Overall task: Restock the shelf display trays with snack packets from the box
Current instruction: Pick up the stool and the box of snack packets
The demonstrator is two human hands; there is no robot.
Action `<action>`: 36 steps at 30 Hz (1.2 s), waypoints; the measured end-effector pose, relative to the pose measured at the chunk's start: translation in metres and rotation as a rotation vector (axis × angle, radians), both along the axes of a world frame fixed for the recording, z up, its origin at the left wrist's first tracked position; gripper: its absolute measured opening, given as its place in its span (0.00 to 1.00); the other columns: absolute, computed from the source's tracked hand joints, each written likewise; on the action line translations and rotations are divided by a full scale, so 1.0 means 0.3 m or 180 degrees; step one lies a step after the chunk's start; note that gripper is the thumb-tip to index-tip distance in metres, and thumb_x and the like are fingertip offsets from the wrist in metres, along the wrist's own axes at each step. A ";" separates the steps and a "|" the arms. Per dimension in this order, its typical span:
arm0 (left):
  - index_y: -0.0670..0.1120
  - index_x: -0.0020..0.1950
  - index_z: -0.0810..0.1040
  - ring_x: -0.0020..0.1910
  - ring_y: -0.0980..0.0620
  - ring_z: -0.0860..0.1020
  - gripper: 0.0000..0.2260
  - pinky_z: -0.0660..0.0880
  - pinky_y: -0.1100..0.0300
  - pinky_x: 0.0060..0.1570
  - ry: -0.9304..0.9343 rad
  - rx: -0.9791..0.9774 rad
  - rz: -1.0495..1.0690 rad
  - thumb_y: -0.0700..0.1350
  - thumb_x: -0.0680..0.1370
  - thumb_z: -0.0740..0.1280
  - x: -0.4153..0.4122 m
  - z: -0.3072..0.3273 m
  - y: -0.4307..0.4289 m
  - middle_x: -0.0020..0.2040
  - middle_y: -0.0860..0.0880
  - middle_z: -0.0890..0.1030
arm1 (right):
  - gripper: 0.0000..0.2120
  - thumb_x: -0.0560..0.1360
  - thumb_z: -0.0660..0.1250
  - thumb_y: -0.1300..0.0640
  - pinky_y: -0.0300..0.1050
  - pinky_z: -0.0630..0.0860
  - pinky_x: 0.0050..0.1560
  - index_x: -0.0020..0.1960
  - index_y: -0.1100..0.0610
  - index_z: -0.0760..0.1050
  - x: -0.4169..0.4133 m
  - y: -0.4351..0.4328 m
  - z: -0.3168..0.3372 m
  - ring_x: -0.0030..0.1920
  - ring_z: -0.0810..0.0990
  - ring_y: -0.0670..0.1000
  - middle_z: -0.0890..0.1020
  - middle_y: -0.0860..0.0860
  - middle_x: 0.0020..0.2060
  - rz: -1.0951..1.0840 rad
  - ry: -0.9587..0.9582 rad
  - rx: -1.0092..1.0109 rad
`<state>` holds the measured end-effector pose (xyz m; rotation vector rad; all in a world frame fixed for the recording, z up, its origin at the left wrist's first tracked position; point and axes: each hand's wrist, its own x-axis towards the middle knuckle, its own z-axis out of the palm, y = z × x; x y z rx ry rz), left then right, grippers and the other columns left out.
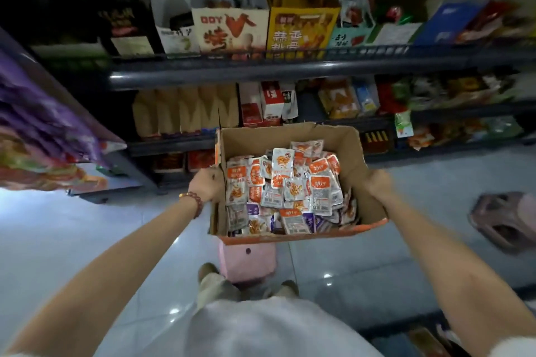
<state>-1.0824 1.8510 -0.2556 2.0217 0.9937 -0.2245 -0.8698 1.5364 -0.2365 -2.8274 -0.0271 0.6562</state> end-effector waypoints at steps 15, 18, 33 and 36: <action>0.35 0.46 0.78 0.48 0.38 0.78 0.08 0.69 0.55 0.42 0.0533 0.0229 0.0710 0.38 0.79 0.62 -0.155 -0.283 0.258 0.47 0.37 0.81 | 0.19 0.80 0.59 0.53 0.49 0.69 0.60 0.63 0.67 0.70 -0.023 0.417 -0.389 0.64 0.72 0.63 0.74 0.64 0.64 0.0522 0.0971 -0.0241; 0.36 0.48 0.80 0.46 0.38 0.79 0.06 0.67 0.58 0.40 0.0521 0.0083 0.1071 0.34 0.76 0.63 -0.179 -0.388 0.244 0.44 0.37 0.81 | 0.23 0.81 0.55 0.47 0.49 0.69 0.60 0.63 0.65 0.71 0.017 0.474 -0.516 0.63 0.73 0.62 0.74 0.63 0.64 0.0677 0.1210 -0.0367; 0.45 0.63 0.78 0.53 0.35 0.77 0.16 0.65 0.56 0.42 0.0926 0.0302 0.1872 0.37 0.77 0.61 -0.249 -1.001 0.454 0.53 0.36 0.81 | 0.22 0.80 0.55 0.46 0.51 0.73 0.57 0.58 0.64 0.72 0.006 0.789 -1.241 0.57 0.77 0.63 0.78 0.63 0.57 0.1281 0.1411 -0.0357; 0.45 0.63 0.78 0.52 0.37 0.78 0.15 0.65 0.57 0.42 0.0956 0.0308 0.1842 0.39 0.78 0.61 -0.255 -1.087 0.485 0.52 0.38 0.81 | 0.21 0.80 0.56 0.46 0.50 0.71 0.55 0.59 0.63 0.72 -0.008 0.814 -1.320 0.58 0.76 0.63 0.78 0.62 0.58 0.1149 0.1286 -0.0257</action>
